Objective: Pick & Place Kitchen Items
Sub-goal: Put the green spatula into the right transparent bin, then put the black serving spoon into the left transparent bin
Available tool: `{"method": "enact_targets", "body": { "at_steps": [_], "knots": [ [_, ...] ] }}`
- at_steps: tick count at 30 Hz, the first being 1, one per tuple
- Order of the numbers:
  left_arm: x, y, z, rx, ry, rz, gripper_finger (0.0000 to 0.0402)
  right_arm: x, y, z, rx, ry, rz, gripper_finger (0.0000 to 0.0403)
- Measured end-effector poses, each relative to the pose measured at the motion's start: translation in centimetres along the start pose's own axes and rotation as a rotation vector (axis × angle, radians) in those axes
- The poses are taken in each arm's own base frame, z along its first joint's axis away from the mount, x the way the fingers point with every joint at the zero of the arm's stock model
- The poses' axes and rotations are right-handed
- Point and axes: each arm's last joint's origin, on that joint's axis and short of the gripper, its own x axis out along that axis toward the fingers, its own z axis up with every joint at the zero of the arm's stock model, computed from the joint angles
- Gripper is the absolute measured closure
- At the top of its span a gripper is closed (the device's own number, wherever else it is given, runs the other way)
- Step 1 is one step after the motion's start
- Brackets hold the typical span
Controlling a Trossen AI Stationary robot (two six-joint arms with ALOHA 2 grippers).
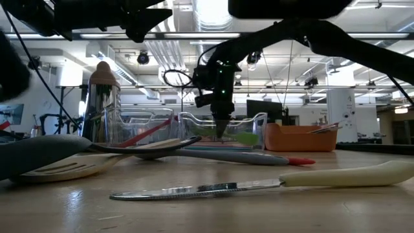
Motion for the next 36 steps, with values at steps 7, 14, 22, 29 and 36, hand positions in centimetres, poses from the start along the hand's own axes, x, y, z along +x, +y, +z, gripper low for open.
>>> {"method": "enact_targets", "body": {
  "at_steps": [7,14,22,29,36],
  "knots": [
    [0.0,0.0,0.0,0.0,0.0,0.0,0.0138,1.7,0.1,-0.1,-0.004,0.034,0.022,0.0392],
    [0.0,0.0,0.0,0.0,0.002,-0.001,0.0138,1.9,0.0,-0.1,0.003,0.037,0.02,0.039],
    [0.0,0.0,0.0,0.0,0.003,-0.001,0.0138,1.7,0.3,0.2,0.006,0.029,0.011,0.0335],
    [0.0,0.0,-0.1,0.0,0.006,-0.001,0.0138,0.9,0.4,0.1,0.04,0.025,0.01,0.0262],
    [0.0,0.0,-0.1,-0.001,0.005,-0.001,0.0138,-2.9,0.6,0.2,0.04,-0.043,-0.027,0.0233]
  ]
}}
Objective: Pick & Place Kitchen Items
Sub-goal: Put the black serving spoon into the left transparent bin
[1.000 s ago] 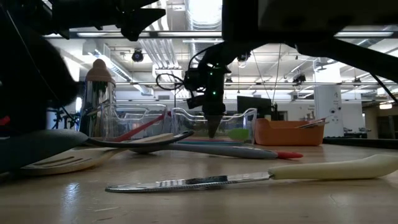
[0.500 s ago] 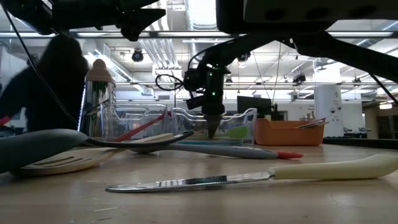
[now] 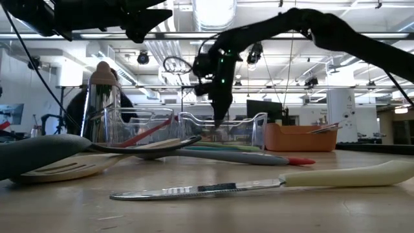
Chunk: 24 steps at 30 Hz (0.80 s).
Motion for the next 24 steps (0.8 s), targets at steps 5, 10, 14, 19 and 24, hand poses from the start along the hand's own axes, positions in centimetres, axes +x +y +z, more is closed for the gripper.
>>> {"method": "enact_targets", "body": {
  "at_steps": [5,10,14,19,24],
  "knots": [
    [0.0,0.0,-0.1,-0.001,0.005,0.0,0.0138,-3.7,0.8,0.2,0.008,-0.068,-0.027,0.0236],
    [0.0,0.0,-0.1,-0.001,0.01,-0.001,0.0138,-6.7,3.9,0.8,-0.054,-0.118,-0.02,0.0248],
    [-0.4,0.0,0.1,-0.006,0.024,-0.002,0.0138,-8.1,8.0,1.2,-0.136,-0.091,0.016,0.0257],
    [-1.2,-0.1,0.4,-0.035,0.058,-0.002,0.0138,-9.1,14.0,1.6,-0.229,-0.058,0.063,0.0271],
    [-1.8,-0.2,0.2,-0.086,0.125,-0.002,0.0138,-9.4,19.8,1.8,-0.328,-0.051,0.094,0.0283]
  ]
}}
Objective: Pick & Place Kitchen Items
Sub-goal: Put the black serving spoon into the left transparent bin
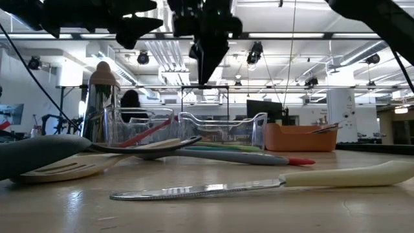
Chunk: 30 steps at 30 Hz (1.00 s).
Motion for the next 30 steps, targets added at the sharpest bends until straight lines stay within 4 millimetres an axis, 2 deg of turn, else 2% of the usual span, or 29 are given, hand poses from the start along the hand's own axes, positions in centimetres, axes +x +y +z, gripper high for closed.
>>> {"method": "enact_targets", "body": {
  "at_steps": [8,12,15,22,26,30],
  "knots": [
    [-0.6,-0.1,0.2,-0.059,0.013,-0.012,0.0138,1.8,7.4,2.0,-0.128,-0.025,0.032,0.0291],
    [-1.2,-0.2,0.2,-0.088,0.039,-0.01,0.0138,3.5,9.8,2.5,-0.157,-0.046,0.04,0.0284],
    [-1.5,-0.2,-0.5,-0.132,0.119,-0.001,0.0138,4.4,10.9,1.9,-0.104,0.013,0.047,0.028],
    [-1.4,-0.2,-1.2,-0.143,0.187,0.015,0.0138,4.2,12.1,-2.0,0.148,0.169,0.028,0.0284],
    [-1.3,-0.2,-1.9,-0.151,0.257,0.009,0.0138,3.4,13.2,-5.9,0.256,0.229,-0.092,0.0296],
    [-0.9,-0.1,-2.9,-0.151,0.329,0.013,0.0138,1.3,13.8,-10.0,0.408,0.186,-0.184,0.0306]
  ]
}}
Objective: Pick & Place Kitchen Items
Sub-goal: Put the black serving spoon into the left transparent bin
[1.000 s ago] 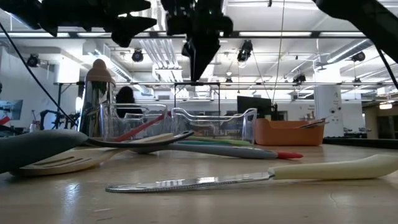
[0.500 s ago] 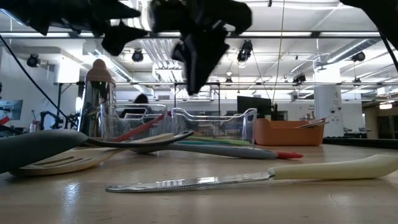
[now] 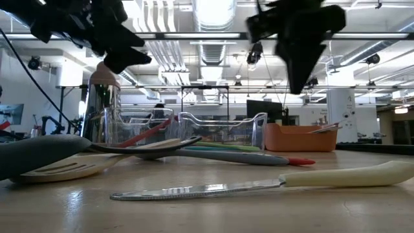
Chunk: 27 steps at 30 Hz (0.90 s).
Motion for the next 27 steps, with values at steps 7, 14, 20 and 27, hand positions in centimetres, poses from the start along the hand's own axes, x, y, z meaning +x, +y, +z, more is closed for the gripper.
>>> {"method": "enact_targets", "body": {
  "at_steps": [7,14,20,27],
  "knots": [
    [1.7,0.0,-1.5,0.026,0.143,-0.038,0.0138,-1.9,-2.9,-5.9,0.242,-0.191,-0.007,0.0316],
    [3.5,-1.3,-1.6,0.094,0.396,-0.093,0.0138,-2.4,-5.5,-9.9,0.358,-0.429,-0.021,0.031],
    [5.7,-2.6,-0.2,-0.018,0.491,-0.038,0.0138,-2.2,-6.5,-12.0,0.414,-0.553,0.031,0.0303],
    [8.7,-4.3,0.2,-0.216,0.55,-0.012,0.0138,-1.5,-6.9,-13.2,0.419,-0.56,0.037,0.0303]
  ]
}}
